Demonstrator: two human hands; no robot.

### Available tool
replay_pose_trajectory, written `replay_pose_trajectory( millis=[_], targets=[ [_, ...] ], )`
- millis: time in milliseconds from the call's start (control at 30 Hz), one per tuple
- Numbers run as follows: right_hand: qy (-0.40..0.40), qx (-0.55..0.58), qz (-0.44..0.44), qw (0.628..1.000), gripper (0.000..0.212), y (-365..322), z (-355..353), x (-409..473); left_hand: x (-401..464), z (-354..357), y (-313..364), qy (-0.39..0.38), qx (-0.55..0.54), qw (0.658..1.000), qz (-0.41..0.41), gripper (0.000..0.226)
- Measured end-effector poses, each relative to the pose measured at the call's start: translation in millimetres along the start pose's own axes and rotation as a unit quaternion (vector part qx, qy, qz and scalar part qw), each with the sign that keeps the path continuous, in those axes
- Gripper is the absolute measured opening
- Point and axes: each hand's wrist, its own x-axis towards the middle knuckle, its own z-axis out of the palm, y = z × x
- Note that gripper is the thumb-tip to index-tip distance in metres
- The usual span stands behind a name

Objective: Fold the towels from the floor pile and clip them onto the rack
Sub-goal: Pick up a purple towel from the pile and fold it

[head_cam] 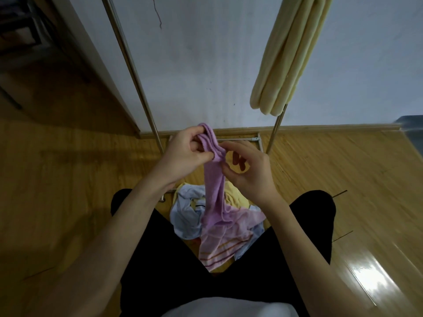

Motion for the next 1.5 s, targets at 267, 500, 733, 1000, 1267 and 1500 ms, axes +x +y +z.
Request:
replay_pose_trajectory(
  millis=[267,500,733,1000,1267,1500],
  targets=[
    [0.031,0.173,0.079,0.981,0.031,2.6,-13.3,15.4,1.9,-27.5,-21.7,0.017,0.108,0.977,0.183,0.052],
    [0.03,0.29,0.115,0.95,0.021,2.4,-21.7,20.4,11.7,-23.4,-29.7,0.007,-0.056,0.993,0.099,0.06],
    [-0.01,0.234,0.128,0.964,0.025,6.5,-34.8,24.7,11.1,-1.8,-21.8,0.092,-0.066,0.985,0.133,0.023],
    [-0.049,0.181,0.081,0.979,0.029,-8.1,-48.6,38.5,7.0,-3.8,10.2,0.109,0.012,0.97,0.217,0.025],
    [-0.07,0.288,0.049,0.954,0.014,-33.9,-39.0,86.4,13.5,-35.2,31.6,0.126,-0.049,0.963,0.233,0.029],
    [-0.065,0.343,0.089,0.933,0.009,-44.2,-29.0,113.1,20.3,-57.6,-59.0,-0.032,-0.003,0.999,0.029,0.042]
  ],
)
